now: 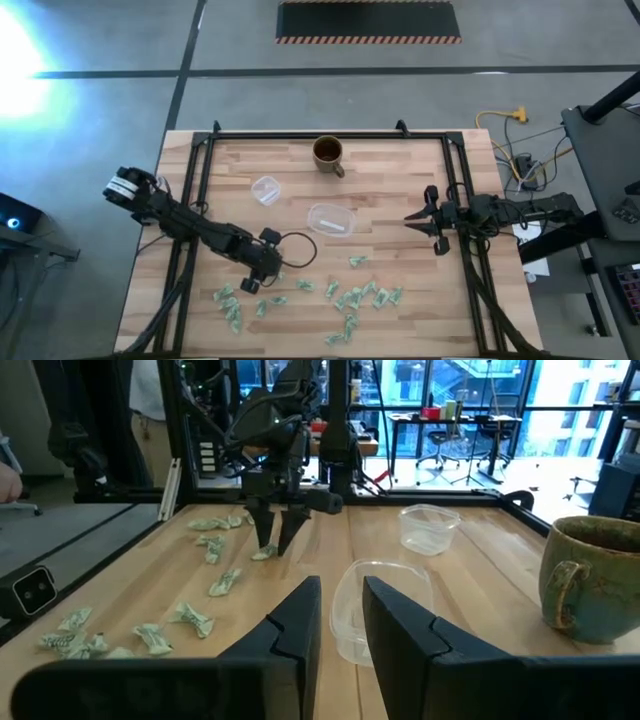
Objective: Pick and place Stevia / Truvia into bins
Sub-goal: Put the green stevia packet into the transparent container
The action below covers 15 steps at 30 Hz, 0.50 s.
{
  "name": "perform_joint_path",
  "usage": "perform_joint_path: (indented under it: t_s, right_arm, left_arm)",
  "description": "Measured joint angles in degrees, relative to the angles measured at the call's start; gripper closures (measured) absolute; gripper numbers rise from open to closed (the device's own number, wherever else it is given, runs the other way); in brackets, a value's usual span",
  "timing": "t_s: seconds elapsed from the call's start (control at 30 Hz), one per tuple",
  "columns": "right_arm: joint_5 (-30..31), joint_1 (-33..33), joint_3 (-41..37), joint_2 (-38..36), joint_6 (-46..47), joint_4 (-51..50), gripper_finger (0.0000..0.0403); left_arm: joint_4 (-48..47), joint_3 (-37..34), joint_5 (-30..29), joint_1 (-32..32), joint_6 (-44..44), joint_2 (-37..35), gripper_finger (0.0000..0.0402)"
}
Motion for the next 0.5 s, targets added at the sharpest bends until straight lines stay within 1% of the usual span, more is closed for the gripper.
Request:
perform_joint_path:
  t_s: [0.3,0.37,0.5]
  right_arm:
    - [-0.02,0.0,0.0,-0.02,0.0,0.0,0.0335]
    - [-0.02,0.01,0.0,-0.02,-0.01,0.0,0.0335]
    - [-0.02,-0.01,-0.01,-0.02,-0.01,0.02,0.0335]
  left_arm:
    - [-0.2,0.61,-0.33,0.04,-0.03,-0.12,0.0386]
    - [-0.11,1.36,-0.69,0.04,-0.04,-0.18,0.0396]
    - [-0.06,3.37,-3.58,0.05,0.17,-0.21,0.0395]
